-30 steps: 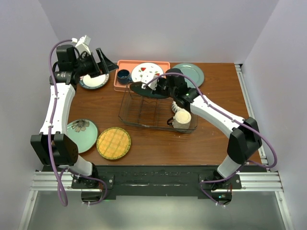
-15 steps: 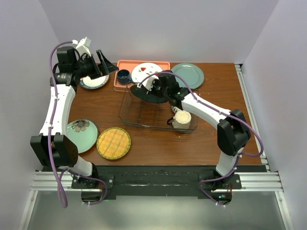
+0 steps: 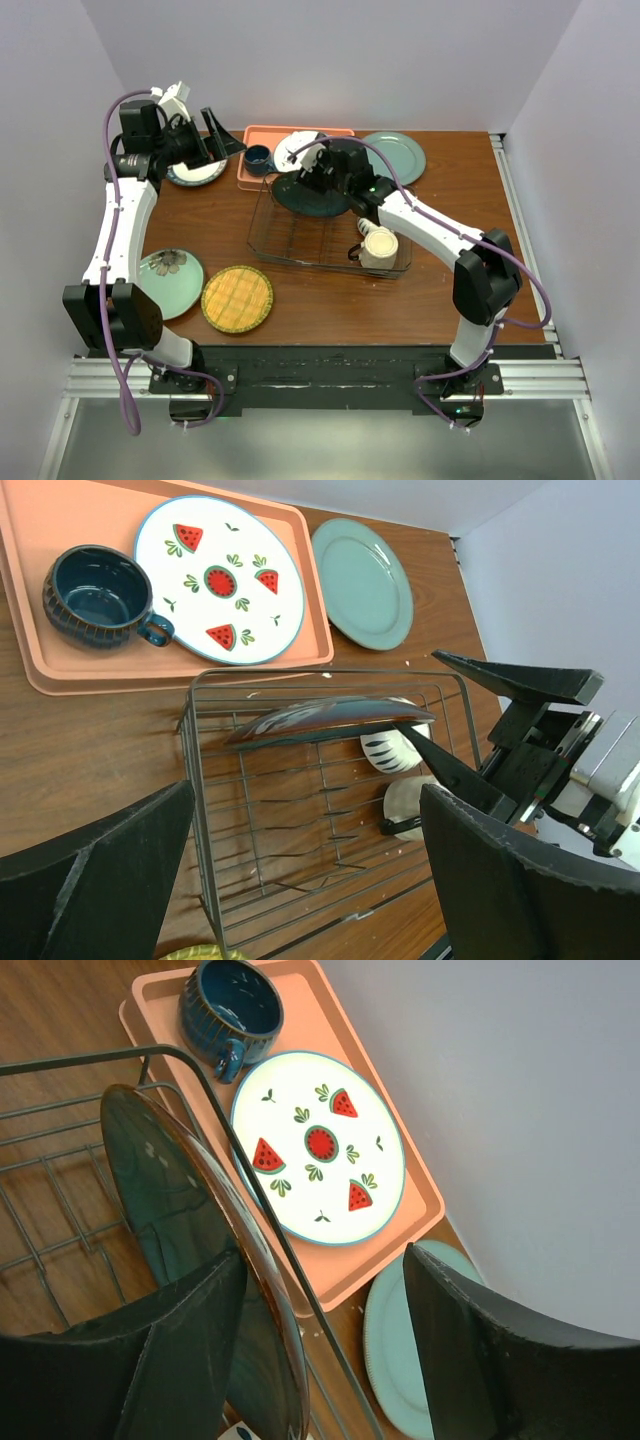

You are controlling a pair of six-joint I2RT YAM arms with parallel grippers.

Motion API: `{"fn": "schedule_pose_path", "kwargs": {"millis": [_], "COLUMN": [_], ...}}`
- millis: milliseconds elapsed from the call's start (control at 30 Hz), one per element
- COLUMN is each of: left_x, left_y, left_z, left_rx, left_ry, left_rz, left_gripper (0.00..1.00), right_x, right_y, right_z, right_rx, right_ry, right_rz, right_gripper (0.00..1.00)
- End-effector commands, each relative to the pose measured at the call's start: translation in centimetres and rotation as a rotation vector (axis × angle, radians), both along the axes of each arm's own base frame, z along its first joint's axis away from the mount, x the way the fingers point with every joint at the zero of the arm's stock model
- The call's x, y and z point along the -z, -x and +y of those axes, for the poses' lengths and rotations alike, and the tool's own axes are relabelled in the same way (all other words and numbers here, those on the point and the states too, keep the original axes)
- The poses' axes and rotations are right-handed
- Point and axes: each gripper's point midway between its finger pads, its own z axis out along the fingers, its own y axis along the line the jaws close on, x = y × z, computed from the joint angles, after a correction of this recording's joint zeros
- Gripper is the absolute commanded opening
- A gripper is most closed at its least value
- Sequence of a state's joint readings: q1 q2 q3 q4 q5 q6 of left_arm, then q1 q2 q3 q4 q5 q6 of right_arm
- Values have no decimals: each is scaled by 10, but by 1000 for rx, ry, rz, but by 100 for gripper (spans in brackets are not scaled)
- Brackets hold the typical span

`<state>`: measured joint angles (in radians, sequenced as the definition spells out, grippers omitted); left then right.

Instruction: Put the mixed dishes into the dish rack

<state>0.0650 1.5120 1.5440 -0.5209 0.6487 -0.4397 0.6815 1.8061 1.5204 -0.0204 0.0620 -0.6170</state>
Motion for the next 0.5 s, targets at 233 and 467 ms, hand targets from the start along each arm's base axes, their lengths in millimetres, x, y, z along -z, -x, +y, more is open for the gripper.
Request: {"fn": "schedule_pose_path", "kwargs": {"millis": [233, 467], "left_x": [-9, -4], "left_y": [7, 7], "left_z": [10, 15], "left_rx": [-34, -65], "left_ry": [-54, -84], "left_rz": [-42, -33], "left_gripper": [100, 100], "right_x": [-82, -97], "right_y": [40, 69], "right_z": [11, 12], "right_rx": [-95, -123], "right_ry": [-234, -371], "right_rz": [42, 151], "right_gripper": [92, 98]}}
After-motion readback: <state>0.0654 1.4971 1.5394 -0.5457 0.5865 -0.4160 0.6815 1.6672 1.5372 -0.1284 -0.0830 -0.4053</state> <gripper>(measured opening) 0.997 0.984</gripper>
